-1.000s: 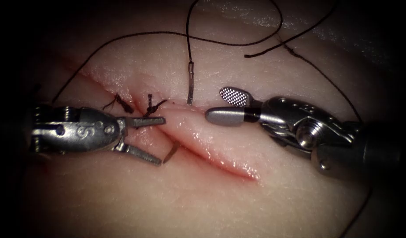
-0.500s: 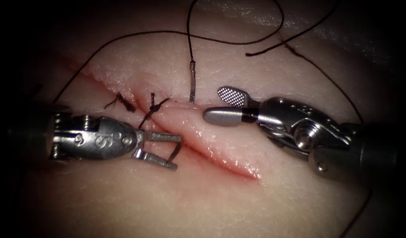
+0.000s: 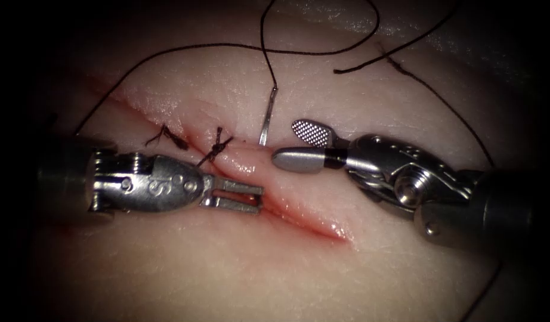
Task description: Wound Closure
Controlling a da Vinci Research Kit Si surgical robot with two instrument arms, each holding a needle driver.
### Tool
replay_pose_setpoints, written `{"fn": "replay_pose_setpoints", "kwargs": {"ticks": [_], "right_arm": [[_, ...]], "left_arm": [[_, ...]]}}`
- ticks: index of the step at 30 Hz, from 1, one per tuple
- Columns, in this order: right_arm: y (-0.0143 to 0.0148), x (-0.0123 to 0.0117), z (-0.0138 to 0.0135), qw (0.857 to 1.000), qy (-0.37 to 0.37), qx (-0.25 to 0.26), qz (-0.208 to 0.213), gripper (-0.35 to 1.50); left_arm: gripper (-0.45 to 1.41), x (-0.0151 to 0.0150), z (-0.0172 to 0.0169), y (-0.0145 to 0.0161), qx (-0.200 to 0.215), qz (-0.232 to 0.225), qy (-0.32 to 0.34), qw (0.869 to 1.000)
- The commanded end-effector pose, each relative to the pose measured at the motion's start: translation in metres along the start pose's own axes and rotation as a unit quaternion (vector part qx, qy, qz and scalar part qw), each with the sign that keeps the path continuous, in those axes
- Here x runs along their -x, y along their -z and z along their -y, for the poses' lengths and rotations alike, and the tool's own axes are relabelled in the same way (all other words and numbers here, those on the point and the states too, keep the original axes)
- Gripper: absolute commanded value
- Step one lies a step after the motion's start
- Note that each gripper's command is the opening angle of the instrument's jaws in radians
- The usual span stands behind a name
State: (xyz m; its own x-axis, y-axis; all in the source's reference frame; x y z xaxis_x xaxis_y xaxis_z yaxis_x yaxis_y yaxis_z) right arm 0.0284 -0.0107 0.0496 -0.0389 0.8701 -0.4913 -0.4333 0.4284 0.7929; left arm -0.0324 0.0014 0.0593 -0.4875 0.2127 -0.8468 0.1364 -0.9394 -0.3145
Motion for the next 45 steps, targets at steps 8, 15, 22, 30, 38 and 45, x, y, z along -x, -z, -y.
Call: {"fn": "replay_pose_setpoints", "kwargs": {"ticks": [8,15,22,30,38,45], "right_arm": [[-0.0008,0.0002,0.0000,1.000,-0.006,-0.001,-0.002,1.15],[-0.0008,0.0003,0.0001,1.000,-0.012,-0.004,-0.004,1.11],[-0.0006,0.0004,0.0002,1.000,-0.024,-0.006,-0.004,1.03],[-0.0006,0.0005,0.0003,0.999,-0.033,-0.007,-0.003,1.00],[-0.0003,0.0006,0.0006,0.999,-0.044,-0.016,0.005,1.00],[0.0012,-0.0002,0.0016,0.997,-0.068,-0.030,0.017,1.08]], "left_arm": [[-0.45,-0.0018,0.0008,0.0018,-0.002,-0.060,0.130,0.990],[-0.45,-0.0044,-0.0001,0.0030,0.048,-0.121,0.313,0.941],[-0.45,-0.0063,-0.0019,0.0052,0.112,-0.162,0.408,0.891],[-0.45,-0.0070,-0.0042,0.0067,0.149,-0.151,0.440,0.873],[-0.45,-0.0090,-0.0045,0.0097,0.144,-0.172,0.406,0.886],[-0.45,-0.0111,-0.0030,0.0123,0.075,-0.195,0.284,0.936]]}}
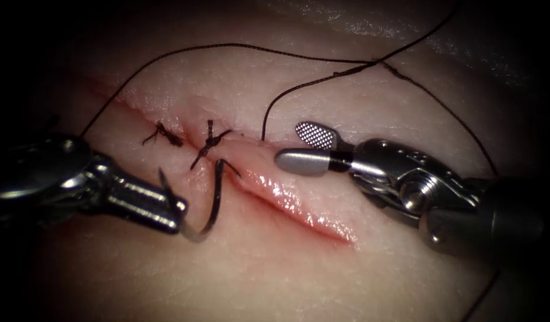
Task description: Wound Closure
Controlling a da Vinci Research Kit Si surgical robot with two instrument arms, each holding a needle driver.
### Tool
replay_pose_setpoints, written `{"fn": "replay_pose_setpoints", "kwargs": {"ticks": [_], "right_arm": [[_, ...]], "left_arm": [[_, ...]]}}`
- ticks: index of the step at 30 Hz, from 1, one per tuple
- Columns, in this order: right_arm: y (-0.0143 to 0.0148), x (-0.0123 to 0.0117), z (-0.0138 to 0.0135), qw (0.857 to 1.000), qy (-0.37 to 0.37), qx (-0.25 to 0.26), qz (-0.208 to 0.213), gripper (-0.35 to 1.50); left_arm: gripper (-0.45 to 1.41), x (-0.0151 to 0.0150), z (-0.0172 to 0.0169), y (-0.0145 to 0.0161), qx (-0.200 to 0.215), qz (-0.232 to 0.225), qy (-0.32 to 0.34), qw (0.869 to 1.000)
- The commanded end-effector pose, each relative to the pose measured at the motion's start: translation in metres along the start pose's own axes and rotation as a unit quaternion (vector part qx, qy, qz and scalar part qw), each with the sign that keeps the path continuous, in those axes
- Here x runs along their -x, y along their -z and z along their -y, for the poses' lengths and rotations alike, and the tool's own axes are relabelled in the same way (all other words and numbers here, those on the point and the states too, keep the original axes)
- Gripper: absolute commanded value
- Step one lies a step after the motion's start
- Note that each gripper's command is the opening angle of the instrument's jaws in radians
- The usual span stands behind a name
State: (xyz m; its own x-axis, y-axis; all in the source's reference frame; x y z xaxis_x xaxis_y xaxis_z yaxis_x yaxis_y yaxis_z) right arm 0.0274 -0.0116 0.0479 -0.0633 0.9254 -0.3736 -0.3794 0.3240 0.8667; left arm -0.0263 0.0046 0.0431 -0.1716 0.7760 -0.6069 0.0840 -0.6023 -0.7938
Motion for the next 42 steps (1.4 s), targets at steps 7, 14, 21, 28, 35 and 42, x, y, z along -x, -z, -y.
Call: {"fn": "replay_pose_setpoints", "kwargs": {"ticks": [7,14,21,28,35,42], "right_arm": [[0.0033,-0.0025,0.0043,0.997,-0.044,-0.042,0.038,0.81],[0.0036,-0.0056,0.0065,0.996,-0.065,-0.050,0.032,0.88],[0.0033,-0.0068,0.0067,0.995,-0.100,-0.020,0.013,0.83],[0.0029,-0.0075,0.0061,0.992,-0.127,-0.004,0.012,0.83],[0.0018,-0.0069,0.0065,0.989,-0.145,0.011,0.021,0.86],[0.0012,-0.0071,0.0066,0.987,-0.155,0.015,0.026,0.91]], "left_arm": [[-0.45,-0.0041,0.0003,0.0004,-0.067,-0.032,-0.190,0.979],[-0.45,-0.0045,0.0007,-0.0005,-0.109,-0.031,-0.264,0.958],[-0.45,-0.0016,0.0015,-0.0032,-0.118,0.044,-0.296,0.947],[-0.45,0.0002,0.0008,-0.0054,-0.126,0.083,-0.355,0.923],[-0.45,0.0009,0.0008,-0.0066,-0.160,0.145,-0.401,0.890],[-0.45,0.0019,0.0011,-0.0078,-0.170,0.186,-0.424,0.870]]}}
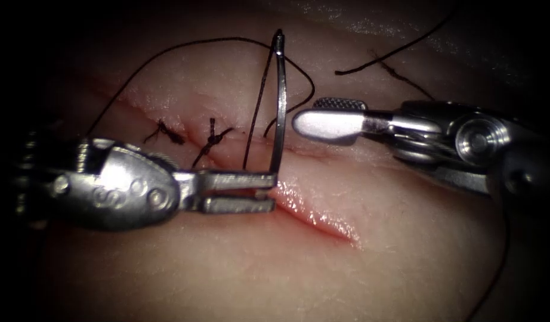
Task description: Wound Closure
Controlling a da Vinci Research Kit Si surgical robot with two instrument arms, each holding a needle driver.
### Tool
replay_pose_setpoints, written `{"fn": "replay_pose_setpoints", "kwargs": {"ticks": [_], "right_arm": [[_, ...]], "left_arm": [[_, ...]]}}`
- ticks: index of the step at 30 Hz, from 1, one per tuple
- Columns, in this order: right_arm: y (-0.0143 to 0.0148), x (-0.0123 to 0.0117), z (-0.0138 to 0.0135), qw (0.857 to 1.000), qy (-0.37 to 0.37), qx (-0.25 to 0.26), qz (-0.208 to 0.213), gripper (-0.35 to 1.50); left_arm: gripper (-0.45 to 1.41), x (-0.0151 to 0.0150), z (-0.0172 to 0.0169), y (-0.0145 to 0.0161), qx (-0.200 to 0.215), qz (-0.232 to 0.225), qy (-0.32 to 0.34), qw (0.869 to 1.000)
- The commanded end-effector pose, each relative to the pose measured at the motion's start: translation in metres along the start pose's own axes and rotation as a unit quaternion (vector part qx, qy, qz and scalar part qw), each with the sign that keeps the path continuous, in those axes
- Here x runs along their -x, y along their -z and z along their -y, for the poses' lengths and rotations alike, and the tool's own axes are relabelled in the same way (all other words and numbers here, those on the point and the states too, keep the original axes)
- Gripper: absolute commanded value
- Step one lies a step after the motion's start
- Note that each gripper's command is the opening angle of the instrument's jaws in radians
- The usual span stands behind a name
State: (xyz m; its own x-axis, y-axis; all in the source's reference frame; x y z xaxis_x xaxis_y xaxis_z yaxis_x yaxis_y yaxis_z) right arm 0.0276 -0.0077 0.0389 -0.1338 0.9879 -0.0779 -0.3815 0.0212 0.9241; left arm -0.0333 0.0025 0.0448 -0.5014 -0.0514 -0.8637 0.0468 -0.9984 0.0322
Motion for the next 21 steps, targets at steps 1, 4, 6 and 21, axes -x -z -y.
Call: {"fn": "replay_pose_setpoints", "kwargs": {"ticks": [1,4,6,21], "right_arm": [[-0.0009,-0.0001,0.0001,1.000,-0.002,-0.004,0.003,0.91],[-0.0010,-0.0002,0.0002,1.000,-0.003,-0.008,0.008,0.91],[-0.0013,-0.0001,0.0002,1.000,-0.005,-0.010,0.011,0.91],[-0.0043,0.0016,-0.0007,0.998,0.011,-0.045,0.046,1.00]], "left_arm": [[-0.45,0.0003,-0.0003,-0.0008,0.005,0.003,-0.003,1.000],[-0.45,0.0006,-0.0005,-0.0010,0.008,0.011,-0.010,1.000],[-0.45,0.0006,-0.0005,-0.0011,0.009,0.011,-0.010,1.000],[-0.45,-0.0002,-0.0006,-0.0011,0.027,-0.002,-0.034,0.999]]}}
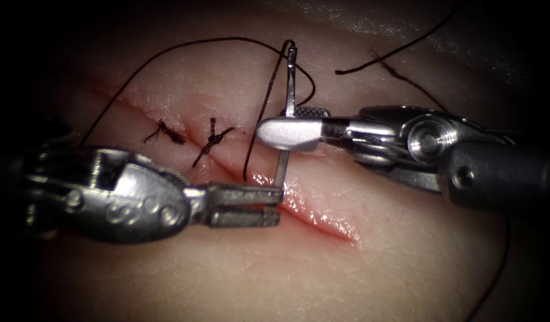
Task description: Wound Closure
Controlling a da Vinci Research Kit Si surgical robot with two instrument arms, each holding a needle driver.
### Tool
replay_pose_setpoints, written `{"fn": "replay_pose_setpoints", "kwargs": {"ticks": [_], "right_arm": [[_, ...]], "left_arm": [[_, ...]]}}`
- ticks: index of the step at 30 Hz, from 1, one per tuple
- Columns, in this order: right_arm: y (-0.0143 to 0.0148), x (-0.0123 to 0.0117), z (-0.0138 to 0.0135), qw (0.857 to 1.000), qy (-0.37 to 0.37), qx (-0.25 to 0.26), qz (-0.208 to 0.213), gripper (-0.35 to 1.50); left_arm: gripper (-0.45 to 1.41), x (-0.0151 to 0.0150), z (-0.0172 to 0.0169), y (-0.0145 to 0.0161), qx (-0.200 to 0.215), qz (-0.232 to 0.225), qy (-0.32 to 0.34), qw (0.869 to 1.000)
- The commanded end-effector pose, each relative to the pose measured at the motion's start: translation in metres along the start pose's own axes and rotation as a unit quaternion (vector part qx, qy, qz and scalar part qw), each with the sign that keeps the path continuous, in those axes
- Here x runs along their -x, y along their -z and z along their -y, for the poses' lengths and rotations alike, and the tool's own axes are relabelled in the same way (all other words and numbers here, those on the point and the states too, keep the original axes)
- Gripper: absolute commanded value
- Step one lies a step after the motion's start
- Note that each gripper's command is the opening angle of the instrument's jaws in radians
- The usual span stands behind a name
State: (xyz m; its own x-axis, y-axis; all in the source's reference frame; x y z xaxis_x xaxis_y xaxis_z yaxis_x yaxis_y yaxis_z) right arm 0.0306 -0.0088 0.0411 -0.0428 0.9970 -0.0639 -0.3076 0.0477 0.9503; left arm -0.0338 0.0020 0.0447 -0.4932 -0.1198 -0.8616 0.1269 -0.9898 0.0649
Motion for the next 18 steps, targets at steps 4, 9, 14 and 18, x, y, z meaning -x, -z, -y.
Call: {"fn": "replay_pose_setpoints", "kwargs": {"ticks": [4,9,14,18], "right_arm": [[-0.0007,-0.0003,0.0004,1.000,0.004,-0.020,0.013,0.54],[-0.0001,-0.0006,0.0009,1.000,0.001,-0.003,0.015,-0.35],[0.0008,-0.0012,0.0007,1.000,0.004,0.015,0.000,-0.35],[0.0012,-0.0016,0.0005,1.000,0.018,0.020,-0.009,-0.35]], "left_arm": [[-0.45,0.0002,-0.0002,-0.0009,0.002,-0.002,0.000,1.000],[-0.45,0.0003,-0.0003,-0.0010,0.005,-0.004,-0.001,1.000],[-0.45,0.0003,-0.0004,-0.0009,0.006,-0.005,-0.001,1.000],[0.81,0.0003,-0.0002,-0.0009,0.011,-0.009,0.029,0.999]]}}
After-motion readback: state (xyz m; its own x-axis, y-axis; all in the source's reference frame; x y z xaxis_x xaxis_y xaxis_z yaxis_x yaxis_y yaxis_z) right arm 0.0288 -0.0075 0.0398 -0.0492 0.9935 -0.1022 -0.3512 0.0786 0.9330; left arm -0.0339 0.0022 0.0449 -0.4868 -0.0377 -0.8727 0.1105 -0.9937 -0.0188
